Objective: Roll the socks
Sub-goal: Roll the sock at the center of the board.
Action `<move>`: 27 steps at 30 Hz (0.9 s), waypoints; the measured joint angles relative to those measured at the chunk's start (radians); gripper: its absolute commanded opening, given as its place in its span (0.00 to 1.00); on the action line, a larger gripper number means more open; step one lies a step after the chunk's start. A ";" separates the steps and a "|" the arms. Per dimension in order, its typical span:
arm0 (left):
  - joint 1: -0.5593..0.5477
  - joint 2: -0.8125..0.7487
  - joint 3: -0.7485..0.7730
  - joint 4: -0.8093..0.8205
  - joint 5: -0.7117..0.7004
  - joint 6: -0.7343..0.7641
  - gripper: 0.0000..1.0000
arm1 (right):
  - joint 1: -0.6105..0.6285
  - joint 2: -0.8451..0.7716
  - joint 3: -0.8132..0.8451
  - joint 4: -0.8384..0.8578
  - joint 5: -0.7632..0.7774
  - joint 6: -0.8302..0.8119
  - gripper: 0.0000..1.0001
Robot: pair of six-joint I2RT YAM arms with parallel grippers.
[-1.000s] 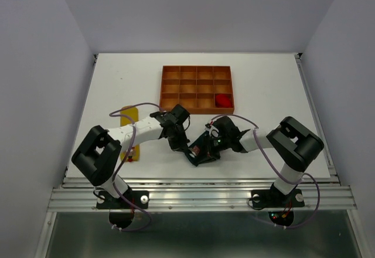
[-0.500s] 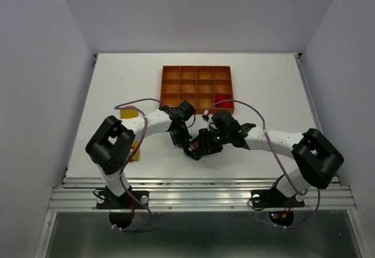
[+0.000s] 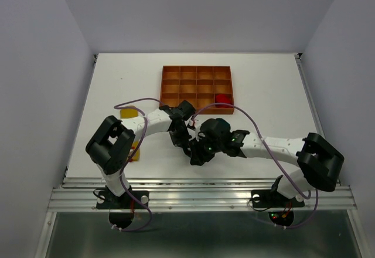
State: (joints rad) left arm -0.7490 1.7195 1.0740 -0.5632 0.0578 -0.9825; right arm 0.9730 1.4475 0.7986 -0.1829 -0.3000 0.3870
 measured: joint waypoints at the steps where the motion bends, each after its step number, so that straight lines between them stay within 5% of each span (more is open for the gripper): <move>1: 0.000 0.000 0.000 -0.002 -0.001 0.000 0.00 | 0.006 0.009 0.008 0.002 0.006 -0.004 0.48; 27: 0.005 0.000 0.000 -0.005 -0.002 -0.005 0.00 | 0.043 0.103 0.001 0.176 0.172 -0.005 0.43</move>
State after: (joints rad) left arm -0.7444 1.7199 1.0744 -0.5686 0.0559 -0.9871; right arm 1.0161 1.5501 0.7994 -0.0067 -0.1284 0.3820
